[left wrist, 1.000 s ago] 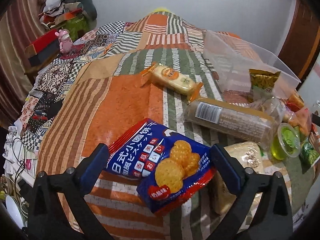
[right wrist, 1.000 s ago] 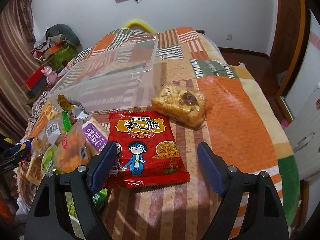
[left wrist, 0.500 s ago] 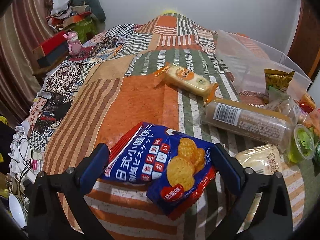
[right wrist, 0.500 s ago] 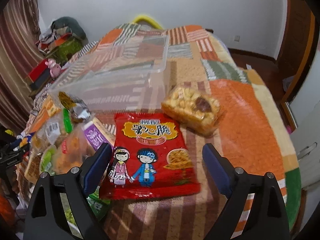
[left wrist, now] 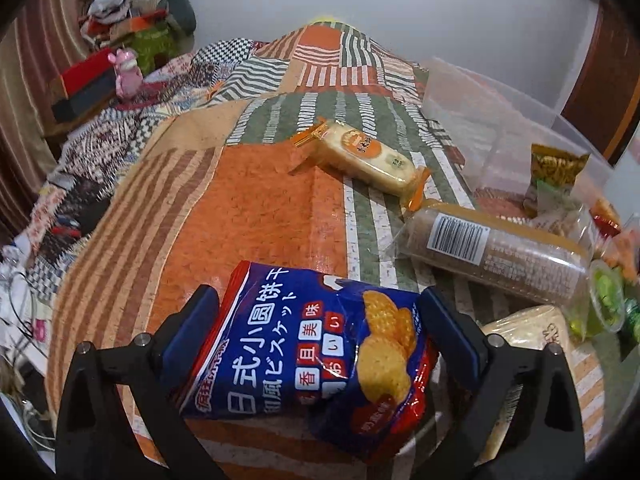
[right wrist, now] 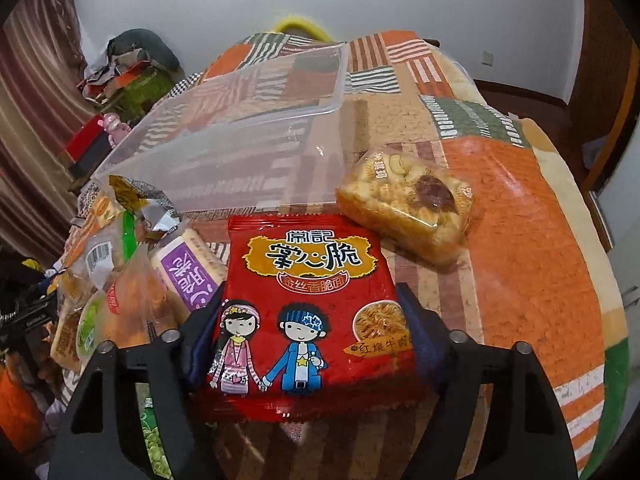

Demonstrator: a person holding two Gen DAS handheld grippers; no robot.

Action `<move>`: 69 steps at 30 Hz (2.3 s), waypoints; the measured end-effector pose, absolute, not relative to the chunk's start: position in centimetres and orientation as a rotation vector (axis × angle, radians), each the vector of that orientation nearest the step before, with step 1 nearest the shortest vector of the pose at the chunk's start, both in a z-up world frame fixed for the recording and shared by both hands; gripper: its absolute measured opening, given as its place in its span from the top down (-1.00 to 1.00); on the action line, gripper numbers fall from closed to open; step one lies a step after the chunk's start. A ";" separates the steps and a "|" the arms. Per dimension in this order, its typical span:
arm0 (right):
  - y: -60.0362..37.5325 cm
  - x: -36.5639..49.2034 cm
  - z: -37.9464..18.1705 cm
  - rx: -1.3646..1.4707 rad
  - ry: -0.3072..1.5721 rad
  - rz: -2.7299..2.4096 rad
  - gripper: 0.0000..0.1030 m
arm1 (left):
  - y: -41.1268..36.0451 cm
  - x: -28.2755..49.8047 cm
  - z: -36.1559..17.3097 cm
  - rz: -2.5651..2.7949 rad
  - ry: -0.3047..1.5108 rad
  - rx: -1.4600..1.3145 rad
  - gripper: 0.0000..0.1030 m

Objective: Organize snacks
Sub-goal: 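Close the left tool on the blue bag while the right tool grips the red bag, then carry both bags to the clear box and release them inside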

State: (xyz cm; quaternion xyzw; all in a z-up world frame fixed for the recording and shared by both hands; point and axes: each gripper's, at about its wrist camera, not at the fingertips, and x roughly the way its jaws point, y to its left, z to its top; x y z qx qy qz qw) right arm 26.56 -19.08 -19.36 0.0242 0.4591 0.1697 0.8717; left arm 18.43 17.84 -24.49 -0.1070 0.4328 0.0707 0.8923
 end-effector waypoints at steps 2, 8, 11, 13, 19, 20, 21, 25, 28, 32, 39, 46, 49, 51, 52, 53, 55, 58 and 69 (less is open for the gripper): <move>-19.1 26.4 -19.3 0.057 0.957 0.356 -0.34 | 17.9 18.3 -24.4 0.149 0.896 -0.225 -0.81; -19.0 26.0 -19.0 0.063 0.950 0.356 -0.28 | 18.5 17.3 -23.6 0.134 0.893 -0.259 -0.41; -19.1 25.5 -18.7 0.064 0.944 0.358 -0.28 | 18.5 16.9 -23.1 0.136 0.893 -0.262 -0.29; -19.1 25.1 -18.5 0.064 0.939 0.361 -0.27 | 18.2 16.7 -22.8 0.139 0.894 -0.247 -0.23; -18.9 23.8 -17.1 0.047 0.891 0.370 -0.27 | 17.2 15.6 -21.8 0.145 0.892 -0.189 -0.15; -19.0 23.7 -16.9 0.046 0.884 0.373 -0.27 | 17.1 15.4 -21.5 0.150 0.890 -0.179 -0.15; -18.9 23.6 -16.6 0.044 0.875 0.372 -0.27 | 17.1 15.3 -21.3 0.149 0.888 -0.177 -0.14; -18.6 23.3 -15.7 0.025 0.840 0.370 -0.27 | 16.9 14.7 -19.8 0.155 0.860 -0.159 -0.14; -18.5 23.3 -15.0 0.024 0.815 0.372 -0.27 | 16.5 14.7 -18.0 0.144 0.823 -0.139 -0.13; -18.2 23.2 -13.8 0.020 0.775 0.372 -0.27 | 15.4 15.3 -15.0 0.117 0.758 -0.105 -0.13; -17.4 23.8 -12.3 0.014 0.716 0.374 -0.27 | 13.0 17.0 -11.2 0.040 0.664 -0.077 -0.14; -16.8 25.2 -11.1 0.012 0.665 0.367 -0.27 | 10.4 19.9 -9.3 -0.018 0.618 -0.055 -0.14; -16.6 25.9 -10.8 0.009 0.645 0.365 -0.27 | 9.7 21.5 -8.7 -0.035 0.599 -0.060 -0.14; -16.3 26.4 -10.6 0.006 0.633 0.361 -0.27 | 9.4 22.7 -8.5 -0.049 0.595 -0.071 -0.14; -16.1 26.8 -10.5 0.006 0.629 0.360 -0.27 | 9.4 23.1 -8.5 -0.050 0.594 -0.074 -0.14; -15.9 27.2 -10.5 0.005 0.625 0.359 -0.27 | 9.2 23.8 -8.5 -0.050 0.593 -0.075 -0.14; -15.7 27.9 -10.4 0.004 0.620 0.358 -0.27 | 8.9 24.7 -8.5 -0.052 0.591 -0.078 -0.14; -15.4 28.8 -10.4 -0.004 0.615 0.348 -0.27 | 8.5 26.2 -8.8 -0.058 0.593 -0.080 -0.14; -14.1 32.6 -11.6 -0.044 0.651 0.333 -0.27 | 6.8 32.1 -10.7 -0.085 0.645 -0.074 -0.14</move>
